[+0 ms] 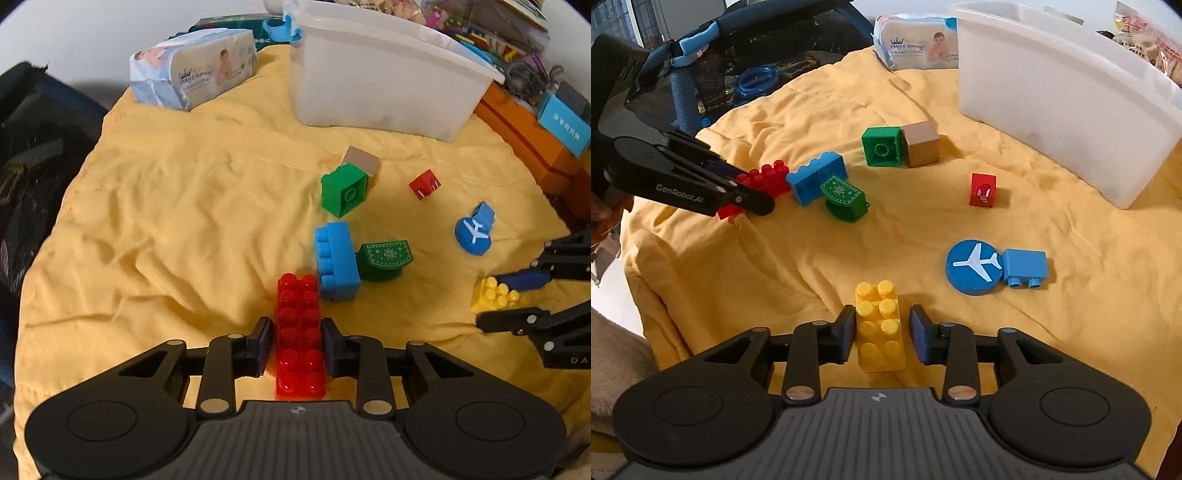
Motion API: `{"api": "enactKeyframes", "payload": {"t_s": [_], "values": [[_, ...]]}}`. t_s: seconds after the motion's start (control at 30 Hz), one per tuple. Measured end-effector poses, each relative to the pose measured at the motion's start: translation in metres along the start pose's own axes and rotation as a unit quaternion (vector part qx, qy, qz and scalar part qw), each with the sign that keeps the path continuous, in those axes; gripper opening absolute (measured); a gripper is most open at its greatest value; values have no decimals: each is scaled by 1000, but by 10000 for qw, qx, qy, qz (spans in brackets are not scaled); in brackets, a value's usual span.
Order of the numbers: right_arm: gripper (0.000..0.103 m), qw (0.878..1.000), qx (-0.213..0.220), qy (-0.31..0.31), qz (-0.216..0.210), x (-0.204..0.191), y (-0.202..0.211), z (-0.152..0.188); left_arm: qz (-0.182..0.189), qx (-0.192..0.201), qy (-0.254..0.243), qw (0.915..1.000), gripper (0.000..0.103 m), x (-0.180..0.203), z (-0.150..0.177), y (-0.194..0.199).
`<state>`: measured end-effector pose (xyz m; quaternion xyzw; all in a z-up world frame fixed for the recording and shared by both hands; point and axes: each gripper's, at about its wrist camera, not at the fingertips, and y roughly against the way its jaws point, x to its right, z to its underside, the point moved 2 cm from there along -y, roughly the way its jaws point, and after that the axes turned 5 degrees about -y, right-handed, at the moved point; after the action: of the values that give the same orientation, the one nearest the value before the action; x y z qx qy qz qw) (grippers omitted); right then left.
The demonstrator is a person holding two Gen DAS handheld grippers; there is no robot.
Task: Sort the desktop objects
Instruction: 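Carry both bricks into the white bin and open both grippers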
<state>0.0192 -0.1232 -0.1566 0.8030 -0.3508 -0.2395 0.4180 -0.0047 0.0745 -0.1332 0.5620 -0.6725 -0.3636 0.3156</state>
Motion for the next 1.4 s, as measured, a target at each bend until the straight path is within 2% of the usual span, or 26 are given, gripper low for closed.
{"api": "enactKeyframes", "payload": {"t_s": [0.03, 0.13, 0.17, 0.2, 0.33, 0.5, 0.63, 0.73, 0.83, 0.93, 1.07, 1.2, 1.27, 1.3, 1.4], "values": [[41, 10000, 17, -27, 4, 1, -1, 1, -10, 1, -17, 10000, 27, 1, 0, 1], [40, 10000, 47, -19, 8, 0, 0, 2, 94, 12, -72, 9999, 27, 3, -1, 8], [30, 10000, 35, 6, -3, -1, 1, 2, 133, 16, -87, 9999, 27, 4, -3, 11], [27, 10000, 33, 29, -20, -2, 3, 1, 150, 96, -106, 9998, 27, 4, -5, 16], [27, 9997, 193, 106, 91, -3, 15, -9, 216, 409, -228, 9987, 27, 8, -29, 37], [27, 9966, 733, 113, 364, 11, 40, -45, 339, 990, -489, 9933, 27, 15, -84, 53], [27, 9883, 1290, 77, 810, 39, 58, -90, 285, 1578, -866, 9832, 27, 27, -144, 58], [27, 9792, 1700, -154, 1095, 67, 69, -123, 186, 1938, -1030, 9754, 27, 35, -185, 54], [27, 9719, 1896, -380, 1340, 92, 70, -151, 93, 2093, -1044, 9722, 27, 41, -218, 37], [27, 9671, 1995, -643, 1441, 114, 65, -173, 115, 2040, -955, 9742, 27, 42, -241, 15], [27, 9646, 1848, -968, 1614, 138, 42, -189, 136, 1858, -838, 9789, 27, 44, -256, -15], [29, 9662, 1585, -1241, 1611, 155, 16, -190, 235, 1480, -674, 9864, 27, 39, -260, -45], [34, 9656, 1514, -1330, 1646, 160, 10, -187, 274, 1392, -643, 9878, 28, 37, -260, -52], [37, 9656, 1497, -1362, 1630, 160, 8, -187, 261, 1379, -664, 9879, 29, 37, -259, -54], [44, 9656, 1520, -1295, 1667, 157, 10, -187, 194, 1427, -705, 9871, 44, 37, -260, -52]]}}
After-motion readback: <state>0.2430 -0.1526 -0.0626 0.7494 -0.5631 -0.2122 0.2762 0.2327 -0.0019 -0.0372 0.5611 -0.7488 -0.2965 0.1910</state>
